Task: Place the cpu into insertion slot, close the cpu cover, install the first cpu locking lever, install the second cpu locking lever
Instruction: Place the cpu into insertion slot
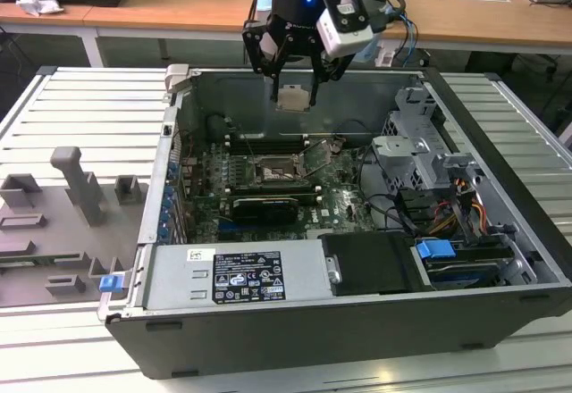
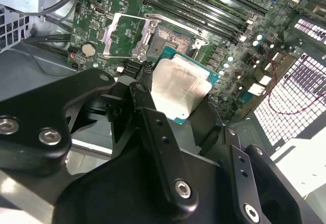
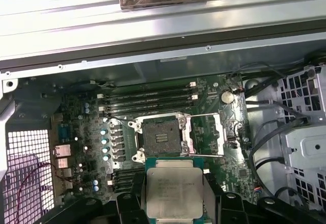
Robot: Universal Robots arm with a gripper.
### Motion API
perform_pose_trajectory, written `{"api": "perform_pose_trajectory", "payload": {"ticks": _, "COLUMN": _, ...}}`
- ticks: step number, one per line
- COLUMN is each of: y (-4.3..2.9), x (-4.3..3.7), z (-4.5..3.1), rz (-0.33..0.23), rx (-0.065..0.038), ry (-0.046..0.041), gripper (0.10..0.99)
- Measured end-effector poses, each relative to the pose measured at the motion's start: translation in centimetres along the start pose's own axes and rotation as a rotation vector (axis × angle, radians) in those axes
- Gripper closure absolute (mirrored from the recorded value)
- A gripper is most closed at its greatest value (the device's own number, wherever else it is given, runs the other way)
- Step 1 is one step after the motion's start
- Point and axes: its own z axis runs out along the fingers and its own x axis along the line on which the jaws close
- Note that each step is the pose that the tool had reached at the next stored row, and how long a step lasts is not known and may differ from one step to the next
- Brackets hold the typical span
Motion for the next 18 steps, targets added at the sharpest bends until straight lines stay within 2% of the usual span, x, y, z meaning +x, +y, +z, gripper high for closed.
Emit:
{"api": "perform_pose_trajectory", "payload": {"ticks": 6, "y": 0.0, "x": 0.0, "z": 0.0, "rz": 0.023, "rx": 0.0, "ry": -0.002, "gripper": 0.549}}
{"api": "perform_pose_trajectory", "payload": {"ticks": 18, "y": -0.01, "x": 0.0, "z": 0.11, "rz": 0.031, "rx": 0.0, "ry": -0.0028, "gripper": 0.549}}
